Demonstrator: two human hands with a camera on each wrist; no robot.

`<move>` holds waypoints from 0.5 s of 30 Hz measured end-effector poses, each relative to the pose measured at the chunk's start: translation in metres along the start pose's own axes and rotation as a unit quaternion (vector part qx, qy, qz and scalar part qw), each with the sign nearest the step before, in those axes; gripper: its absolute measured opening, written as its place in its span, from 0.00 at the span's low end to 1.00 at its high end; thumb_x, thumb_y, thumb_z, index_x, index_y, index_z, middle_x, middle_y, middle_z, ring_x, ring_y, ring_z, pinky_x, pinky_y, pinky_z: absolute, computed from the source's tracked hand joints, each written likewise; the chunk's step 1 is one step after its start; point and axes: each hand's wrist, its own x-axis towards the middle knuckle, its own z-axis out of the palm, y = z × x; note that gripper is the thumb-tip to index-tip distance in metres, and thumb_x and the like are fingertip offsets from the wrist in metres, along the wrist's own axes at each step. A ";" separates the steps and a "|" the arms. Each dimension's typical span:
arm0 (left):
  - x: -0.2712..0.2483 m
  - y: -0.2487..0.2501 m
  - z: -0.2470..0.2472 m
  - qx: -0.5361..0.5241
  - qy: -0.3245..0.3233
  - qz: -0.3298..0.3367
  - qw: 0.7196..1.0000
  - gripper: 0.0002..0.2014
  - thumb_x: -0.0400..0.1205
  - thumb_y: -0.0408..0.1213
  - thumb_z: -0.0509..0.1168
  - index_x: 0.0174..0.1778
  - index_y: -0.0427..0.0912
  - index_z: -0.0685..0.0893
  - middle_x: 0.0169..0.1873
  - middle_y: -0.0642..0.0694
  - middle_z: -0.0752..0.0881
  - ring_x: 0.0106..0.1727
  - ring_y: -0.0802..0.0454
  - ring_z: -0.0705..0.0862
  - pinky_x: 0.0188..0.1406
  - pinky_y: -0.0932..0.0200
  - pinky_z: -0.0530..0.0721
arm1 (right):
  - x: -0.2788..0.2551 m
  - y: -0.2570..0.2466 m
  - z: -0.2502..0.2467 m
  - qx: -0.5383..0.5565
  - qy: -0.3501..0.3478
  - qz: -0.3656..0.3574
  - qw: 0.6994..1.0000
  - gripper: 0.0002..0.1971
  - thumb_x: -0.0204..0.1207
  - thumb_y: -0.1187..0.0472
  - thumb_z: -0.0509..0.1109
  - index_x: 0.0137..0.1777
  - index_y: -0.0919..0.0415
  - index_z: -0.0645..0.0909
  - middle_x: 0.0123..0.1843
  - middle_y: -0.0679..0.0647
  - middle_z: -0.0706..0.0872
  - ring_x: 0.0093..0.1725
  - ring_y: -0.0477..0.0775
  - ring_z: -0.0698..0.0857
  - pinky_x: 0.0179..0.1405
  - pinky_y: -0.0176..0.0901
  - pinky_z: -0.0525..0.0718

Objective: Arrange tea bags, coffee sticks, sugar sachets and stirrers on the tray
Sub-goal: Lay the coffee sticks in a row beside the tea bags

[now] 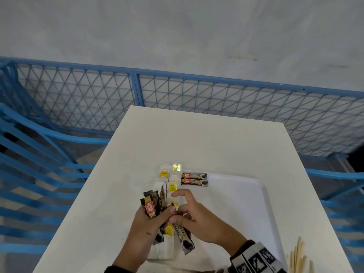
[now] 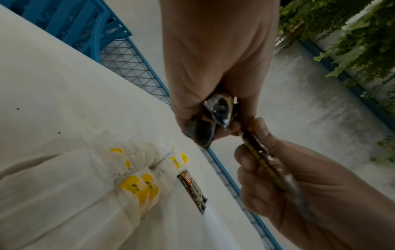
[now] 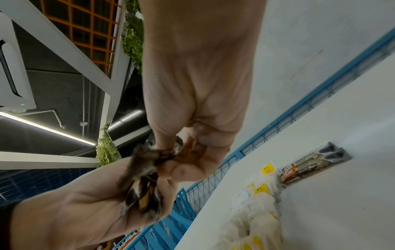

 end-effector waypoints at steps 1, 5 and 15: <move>0.001 0.000 -0.001 -0.004 0.013 0.002 1.000 0.15 0.72 0.37 0.76 0.47 0.31 0.83 0.29 0.41 0.87 0.32 0.50 0.84 0.34 0.58 0.84 | -0.001 0.001 0.000 0.009 0.006 0.007 1.000 0.18 0.81 0.53 0.64 0.63 0.41 0.59 0.40 0.53 0.83 0.32 0.46 0.78 0.38 0.33 0.76; 0.004 -0.001 -0.006 -0.041 0.103 0.017 0.994 0.09 0.76 0.34 0.70 0.44 0.30 0.81 0.24 0.42 0.83 0.22 0.54 0.78 0.17 0.61 0.74 | -0.006 0.009 0.004 0.113 0.003 0.050 0.992 0.07 0.79 0.58 0.67 0.54 0.51 0.72 0.37 0.51 0.82 0.30 0.47 0.83 0.32 0.36 0.82; 0.005 -0.011 -0.014 -0.054 0.122 0.033 0.990 0.02 0.77 0.26 0.68 0.41 0.32 0.82 0.20 0.47 0.84 0.21 0.57 0.80 0.19 0.67 0.78 | -0.007 0.025 -0.005 0.284 0.181 0.085 0.938 0.09 0.80 0.70 0.64 0.46 0.67 0.86 0.34 0.56 0.85 0.32 0.47 0.83 0.36 0.34 0.82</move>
